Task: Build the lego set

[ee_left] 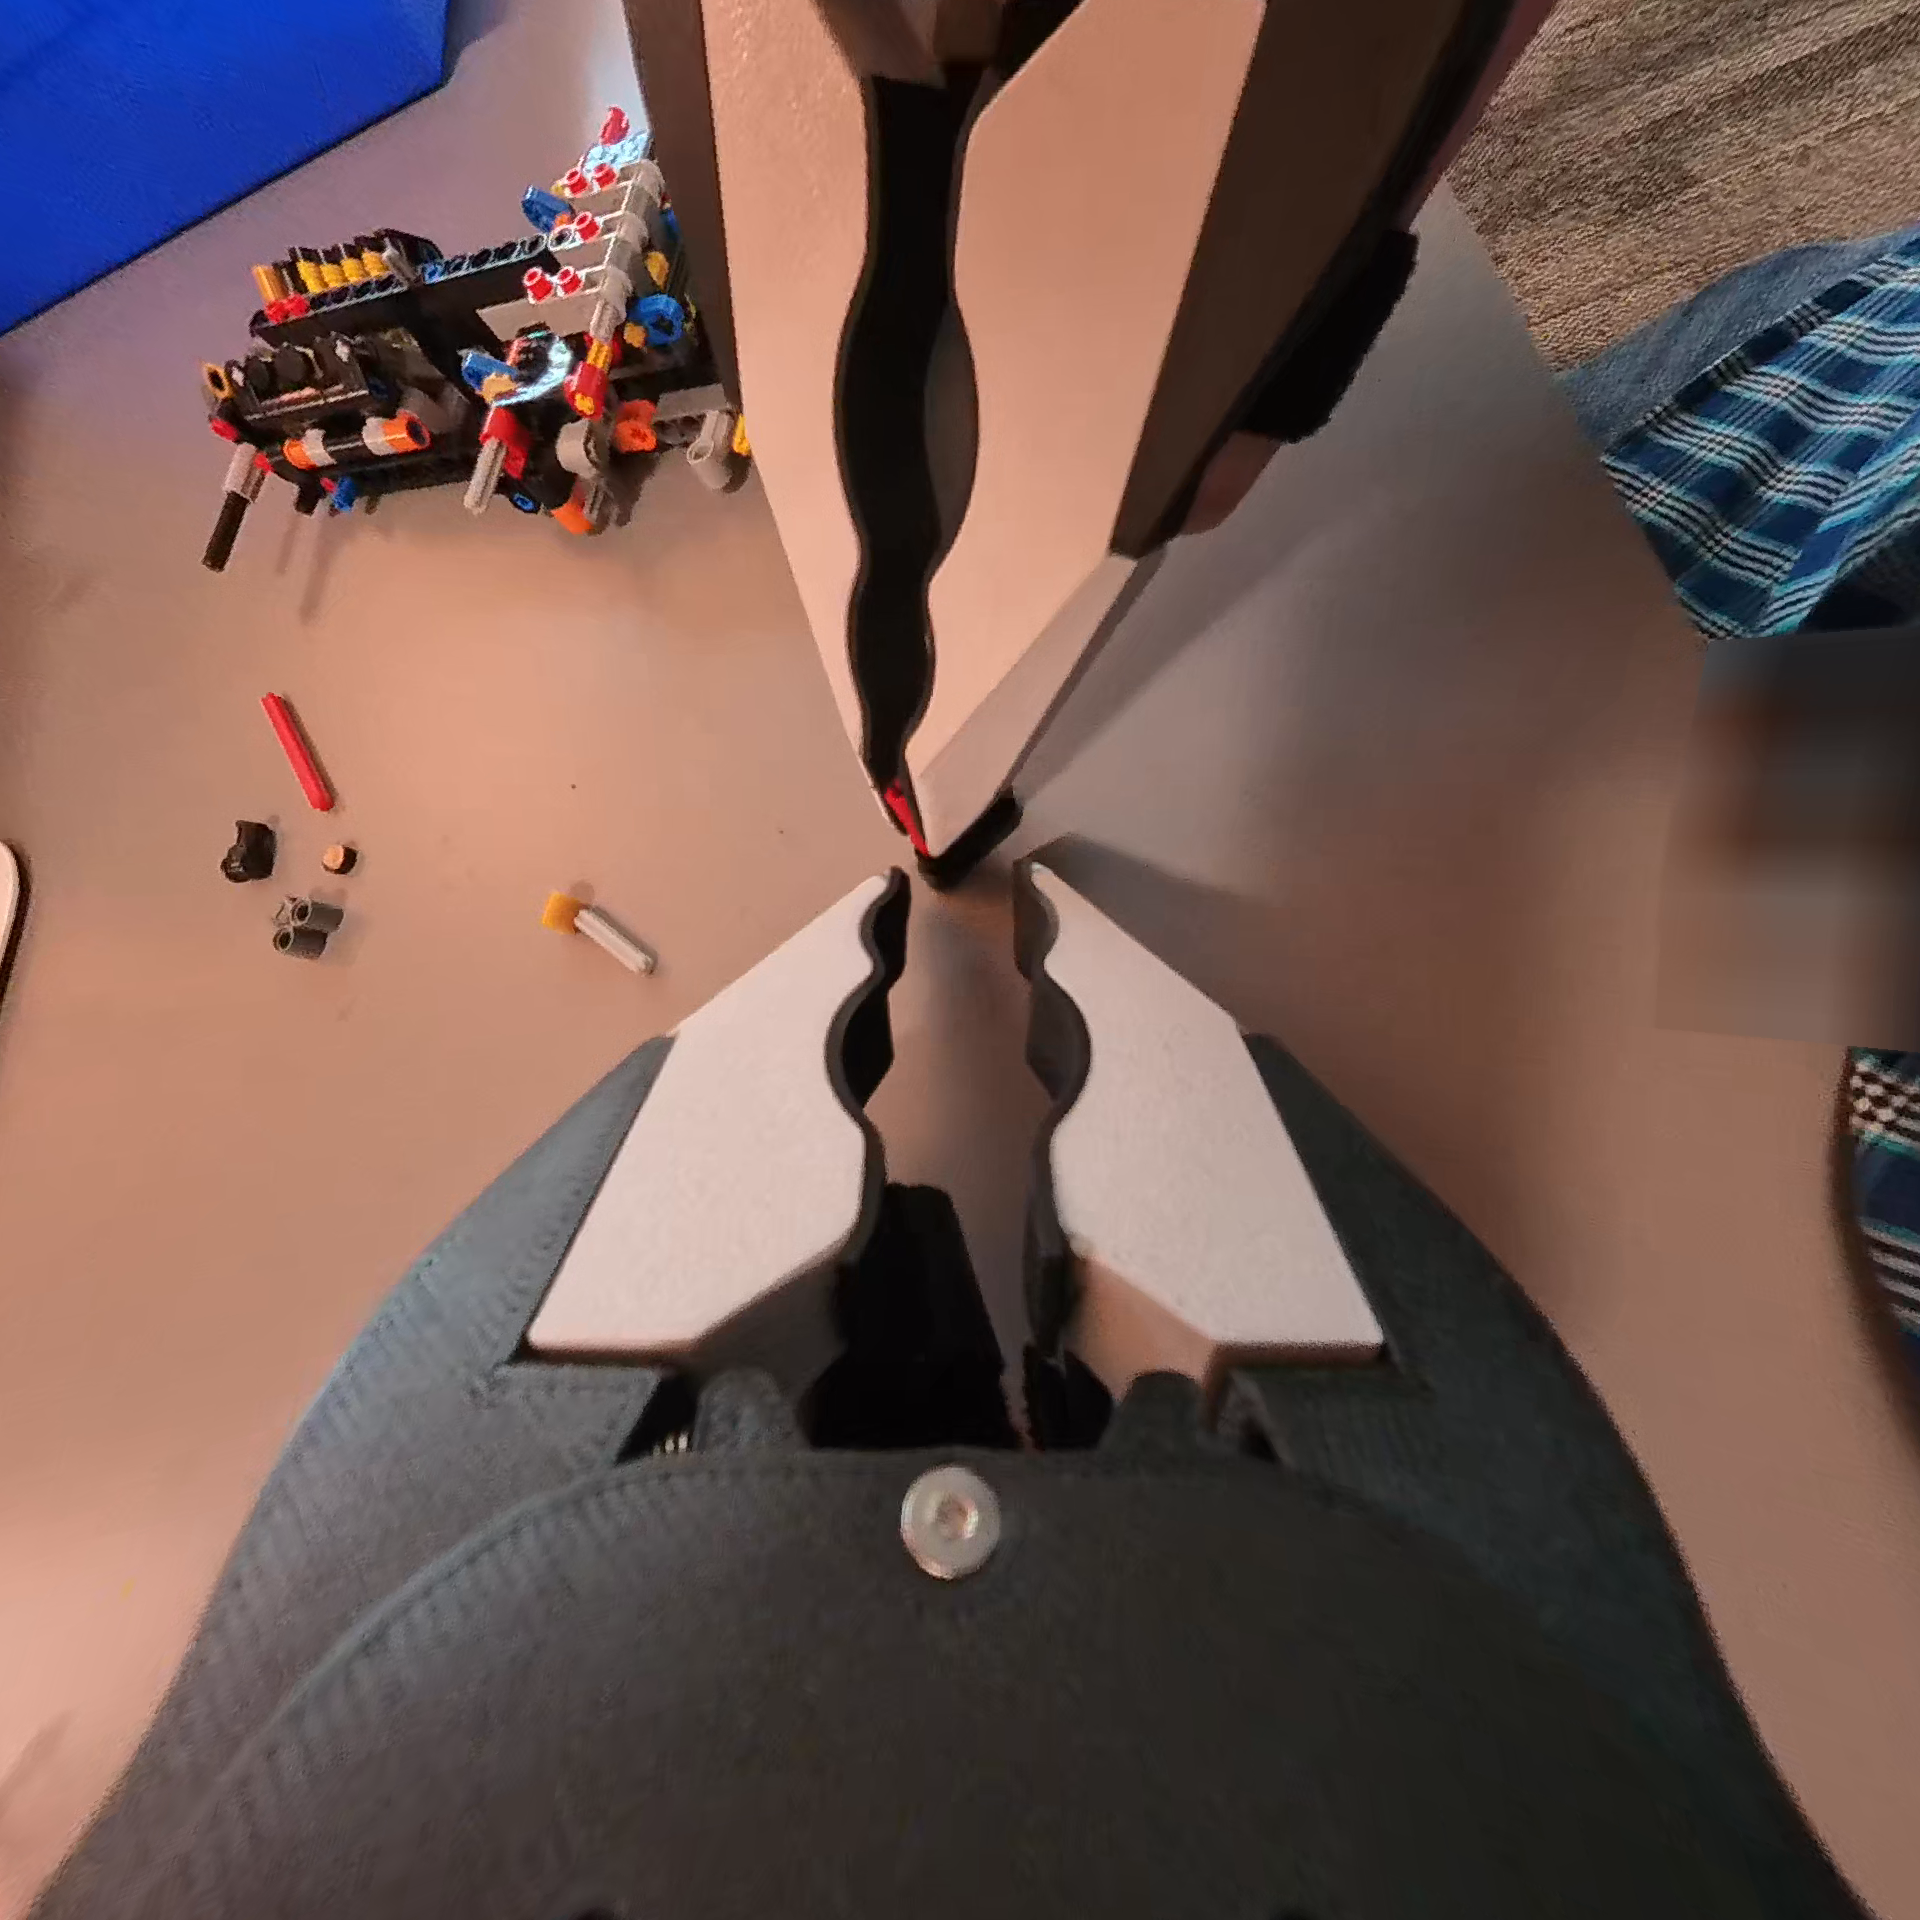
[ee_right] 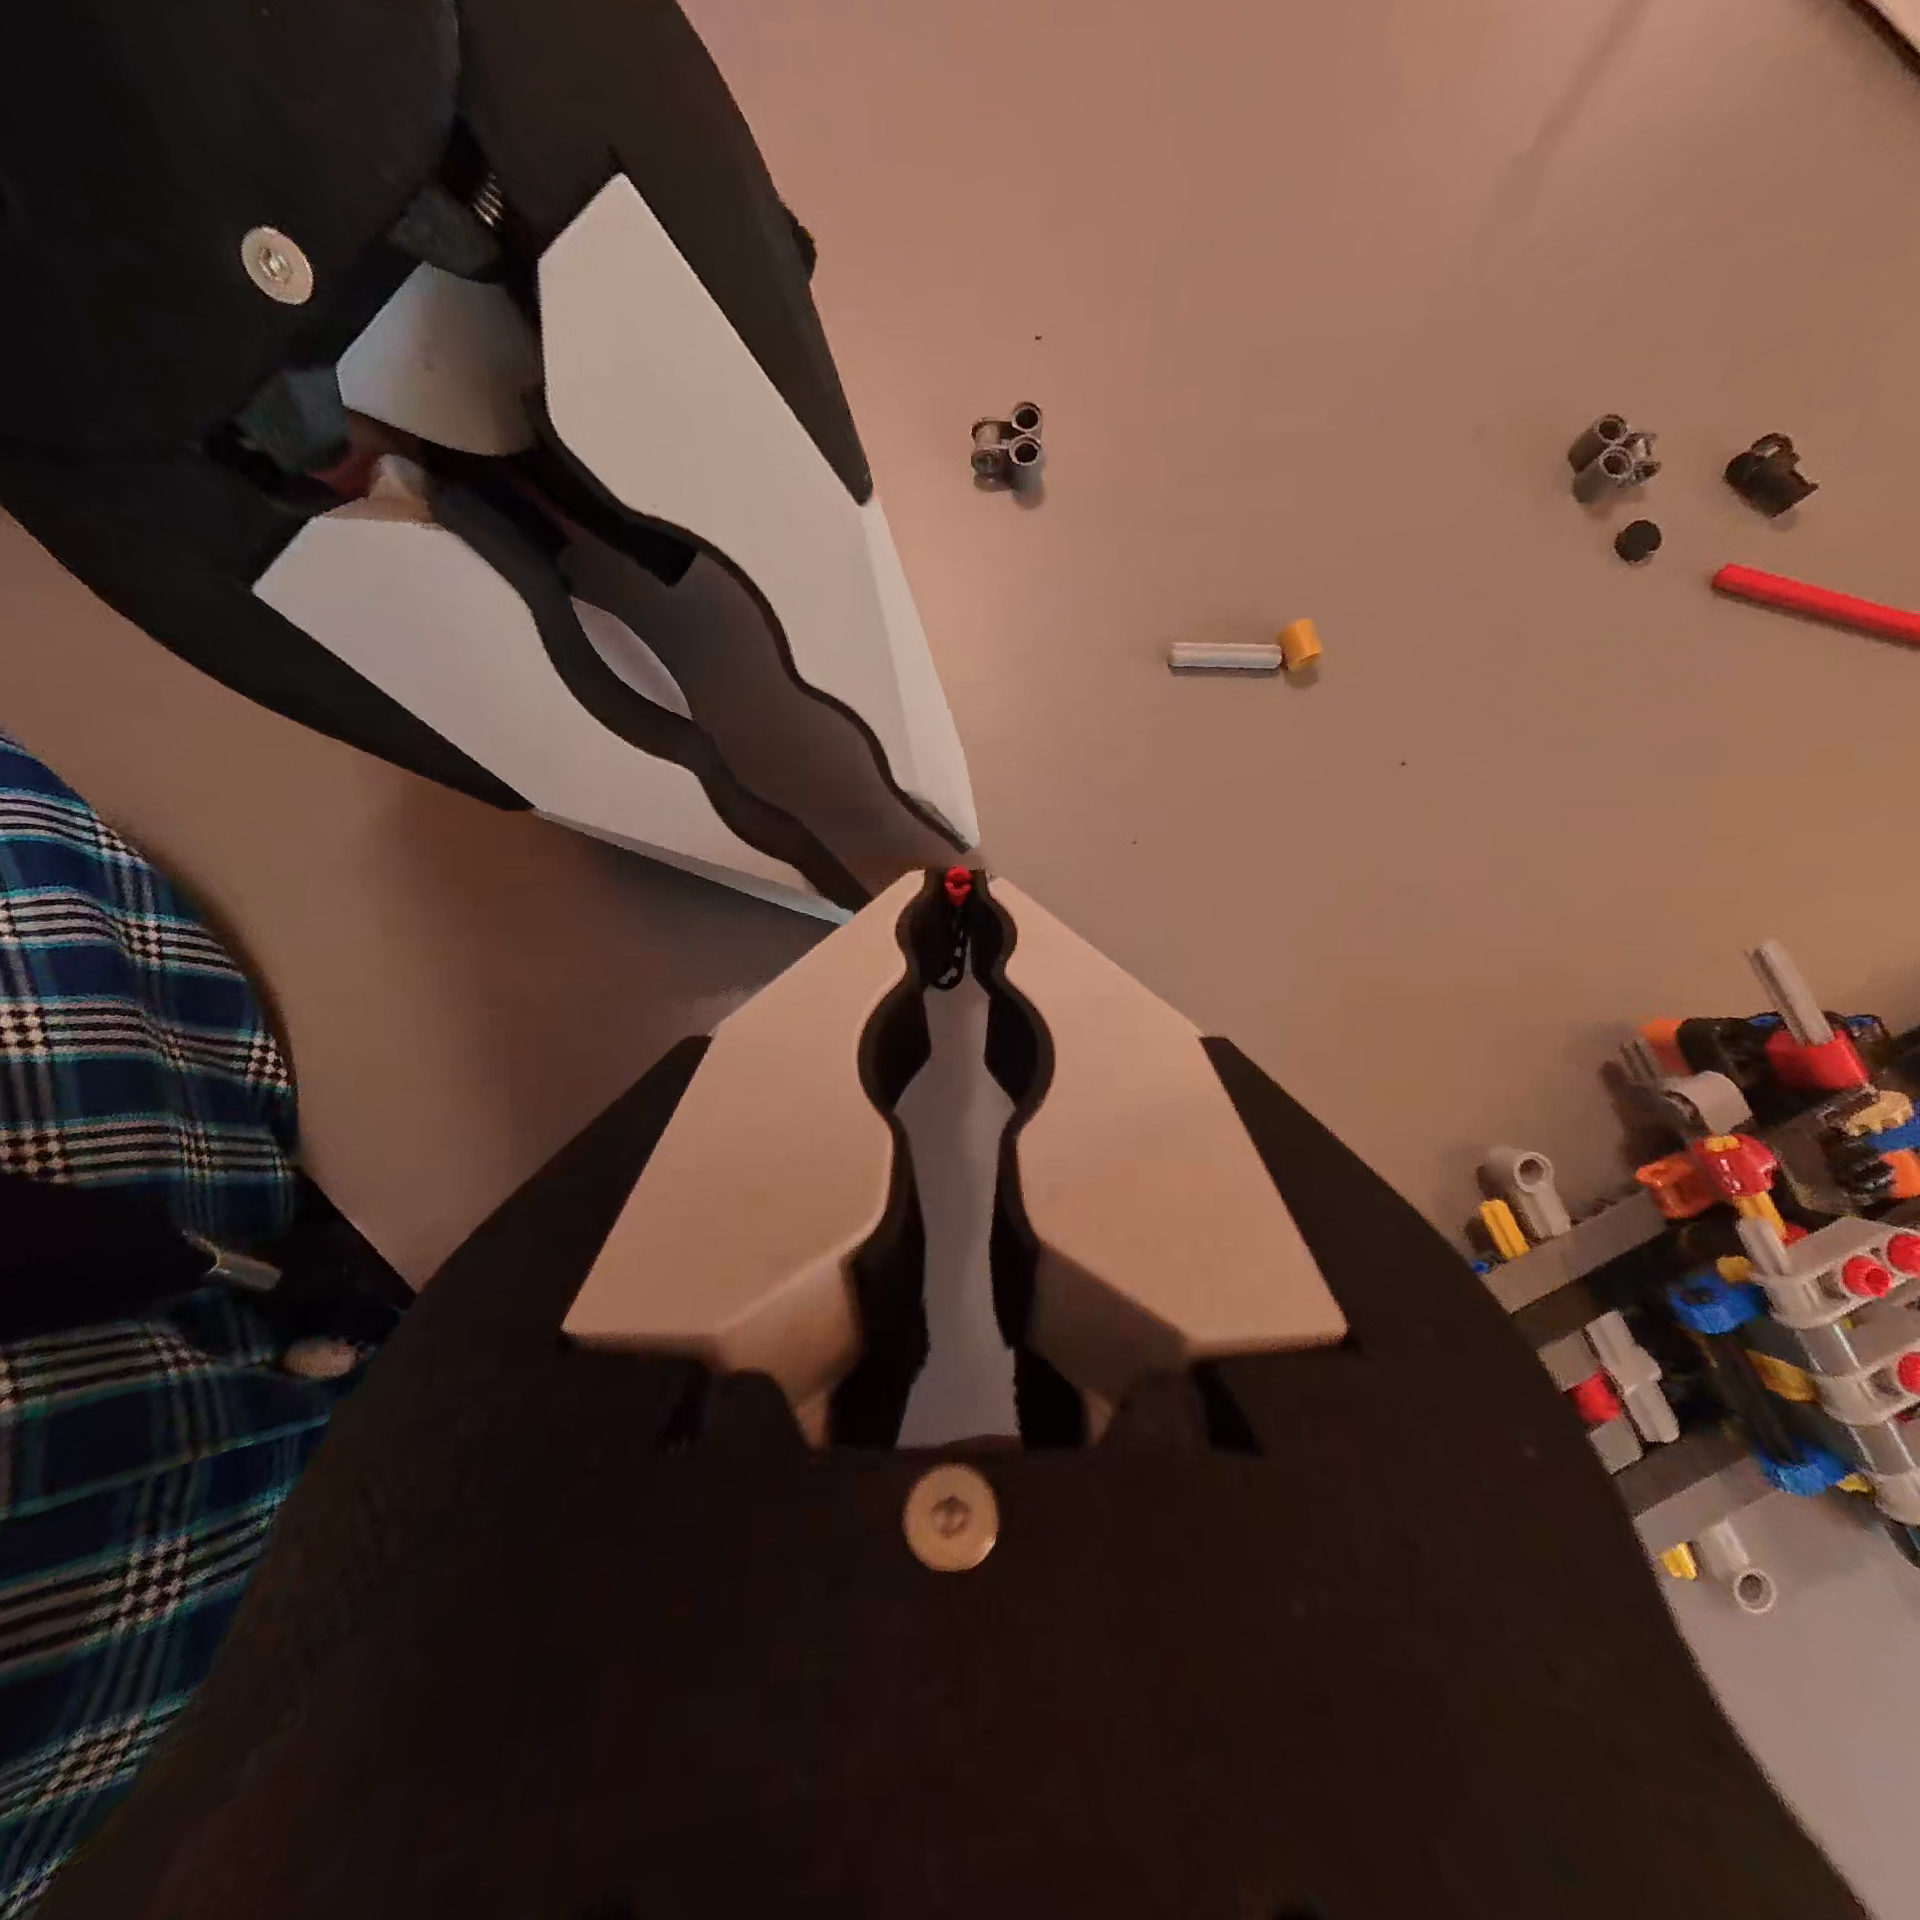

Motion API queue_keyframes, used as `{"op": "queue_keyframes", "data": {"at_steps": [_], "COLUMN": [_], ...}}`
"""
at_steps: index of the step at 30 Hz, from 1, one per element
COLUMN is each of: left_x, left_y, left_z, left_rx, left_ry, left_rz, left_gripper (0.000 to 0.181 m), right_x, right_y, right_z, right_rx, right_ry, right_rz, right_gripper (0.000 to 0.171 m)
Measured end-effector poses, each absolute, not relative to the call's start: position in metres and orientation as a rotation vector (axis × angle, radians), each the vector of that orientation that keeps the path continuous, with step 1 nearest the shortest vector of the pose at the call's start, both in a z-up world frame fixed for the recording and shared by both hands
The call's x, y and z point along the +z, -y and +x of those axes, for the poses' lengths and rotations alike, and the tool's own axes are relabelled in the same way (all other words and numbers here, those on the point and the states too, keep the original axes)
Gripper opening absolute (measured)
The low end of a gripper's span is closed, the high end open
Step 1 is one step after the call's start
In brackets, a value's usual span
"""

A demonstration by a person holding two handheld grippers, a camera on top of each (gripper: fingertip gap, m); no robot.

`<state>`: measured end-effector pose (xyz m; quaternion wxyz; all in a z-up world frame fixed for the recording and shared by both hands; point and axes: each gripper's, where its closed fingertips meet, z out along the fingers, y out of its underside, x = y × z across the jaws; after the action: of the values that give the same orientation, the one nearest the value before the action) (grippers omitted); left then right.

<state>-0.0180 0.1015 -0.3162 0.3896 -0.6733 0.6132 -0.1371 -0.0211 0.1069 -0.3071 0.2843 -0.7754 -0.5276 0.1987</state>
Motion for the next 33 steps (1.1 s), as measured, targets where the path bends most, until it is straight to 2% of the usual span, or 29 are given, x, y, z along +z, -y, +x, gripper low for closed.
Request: {"op": "queue_keyframes", "data": {"at_steps": [9,16,25,33], "left_x": [-0.317,-0.316,-0.319,-0.317], "left_y": [-0.099,-0.105,-0.1,-0.102], "left_z": [-0.016,-0.018,-0.003,-0.011], "left_rx": [-0.367,-0.426,-0.452,-0.44], "left_ry": [-1.528,-1.512,-1.565,-1.513], "left_rz": [-1.754,-1.791,-1.776,-1.805], "left_gripper": [0.015,0.029,0.008,0.019], "right_x": [-0.309,-0.305,-0.296,-0.294], "right_y": [-0.107,-0.101,-0.099,-0.098], "right_z": [-0.022,-0.02,-0.01,-0.009], "right_rx": [0.504,0.584,0.624,0.612], "right_ry": [1.395,1.365,1.318,1.425], "right_rz": [-2.113,-2.113,-2.095,-2.011], "right_gripper": [0.001,0.001,0.001,0.001]}}
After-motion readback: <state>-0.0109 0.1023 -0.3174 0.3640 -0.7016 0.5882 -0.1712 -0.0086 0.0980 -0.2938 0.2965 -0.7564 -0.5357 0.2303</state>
